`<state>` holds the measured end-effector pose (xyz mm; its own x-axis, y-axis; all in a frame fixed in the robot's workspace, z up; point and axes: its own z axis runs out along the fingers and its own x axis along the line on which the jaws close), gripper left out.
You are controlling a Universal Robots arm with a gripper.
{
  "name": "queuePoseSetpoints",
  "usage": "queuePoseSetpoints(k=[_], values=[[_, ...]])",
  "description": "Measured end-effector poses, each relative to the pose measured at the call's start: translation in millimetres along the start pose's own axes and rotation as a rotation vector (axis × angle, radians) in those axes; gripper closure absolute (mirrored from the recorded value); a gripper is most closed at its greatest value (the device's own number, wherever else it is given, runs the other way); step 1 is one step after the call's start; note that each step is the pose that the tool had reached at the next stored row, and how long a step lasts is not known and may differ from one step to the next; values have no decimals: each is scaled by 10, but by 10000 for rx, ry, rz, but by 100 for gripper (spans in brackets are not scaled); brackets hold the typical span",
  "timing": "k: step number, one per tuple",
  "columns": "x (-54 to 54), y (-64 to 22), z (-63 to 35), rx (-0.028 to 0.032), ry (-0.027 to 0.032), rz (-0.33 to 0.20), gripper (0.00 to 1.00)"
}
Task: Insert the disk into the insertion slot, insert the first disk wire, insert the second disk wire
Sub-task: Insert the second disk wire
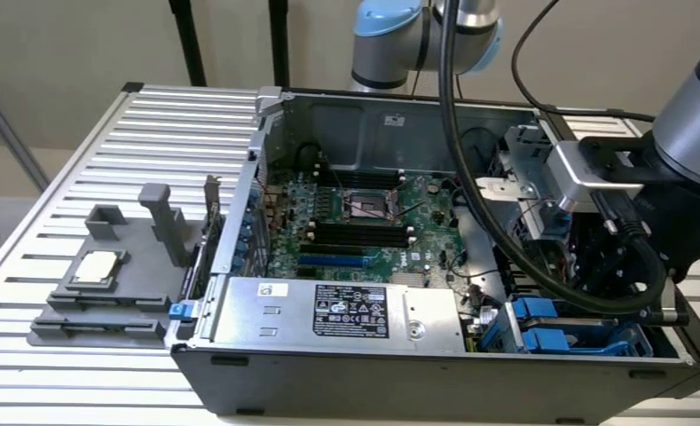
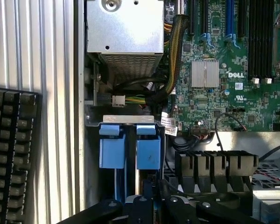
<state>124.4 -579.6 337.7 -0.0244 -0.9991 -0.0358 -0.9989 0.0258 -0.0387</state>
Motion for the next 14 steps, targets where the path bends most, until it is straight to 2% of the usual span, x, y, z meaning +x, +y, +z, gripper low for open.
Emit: queuePoseSetpoints(k=[3, 4, 5, 7, 11, 14], values=[[1, -1, -25, -4, -9, -3, 84], [-1, -2, -55, -8, -6, -4, 82], [-1, -4, -85, -11, -5, -4, 76], [4, 0, -130, -11, -4, -6, 76], [24, 138, -173, 1, -6, -7, 76], [26, 241, -253, 15, -6, -7, 76]])
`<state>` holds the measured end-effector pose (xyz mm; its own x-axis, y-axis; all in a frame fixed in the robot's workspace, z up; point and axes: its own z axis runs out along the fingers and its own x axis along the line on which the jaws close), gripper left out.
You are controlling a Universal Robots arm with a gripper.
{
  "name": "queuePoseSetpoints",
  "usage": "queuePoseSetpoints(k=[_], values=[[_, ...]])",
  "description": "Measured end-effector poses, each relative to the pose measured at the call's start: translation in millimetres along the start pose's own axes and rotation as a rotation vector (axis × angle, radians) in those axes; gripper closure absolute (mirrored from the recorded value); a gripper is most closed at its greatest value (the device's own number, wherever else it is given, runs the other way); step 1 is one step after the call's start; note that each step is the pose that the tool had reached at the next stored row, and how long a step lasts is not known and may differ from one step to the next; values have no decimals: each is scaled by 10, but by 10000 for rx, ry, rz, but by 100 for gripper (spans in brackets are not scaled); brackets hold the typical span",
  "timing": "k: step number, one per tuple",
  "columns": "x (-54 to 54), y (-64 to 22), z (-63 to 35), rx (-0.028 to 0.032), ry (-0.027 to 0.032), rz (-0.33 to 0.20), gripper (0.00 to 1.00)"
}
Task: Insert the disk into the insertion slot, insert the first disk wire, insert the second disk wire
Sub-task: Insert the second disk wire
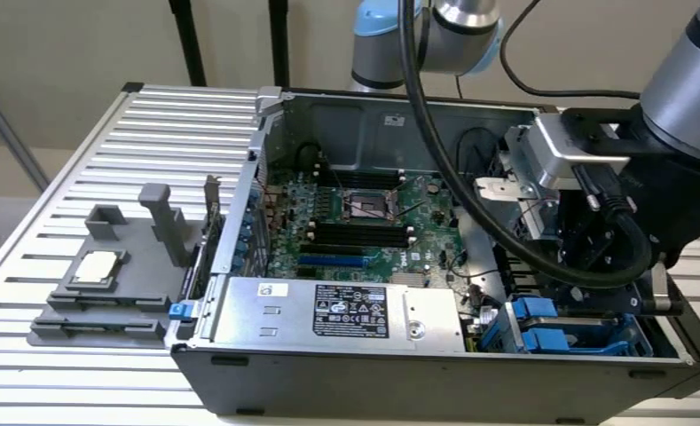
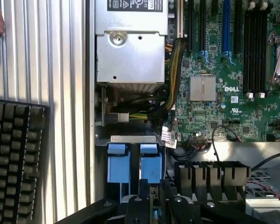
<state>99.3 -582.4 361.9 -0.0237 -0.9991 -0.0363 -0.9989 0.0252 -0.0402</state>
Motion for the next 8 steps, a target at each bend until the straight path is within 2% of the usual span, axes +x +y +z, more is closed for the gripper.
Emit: queuePoseSetpoints(k=[8], values=[[0, 5, -15, 1, -11, 0, 76]])
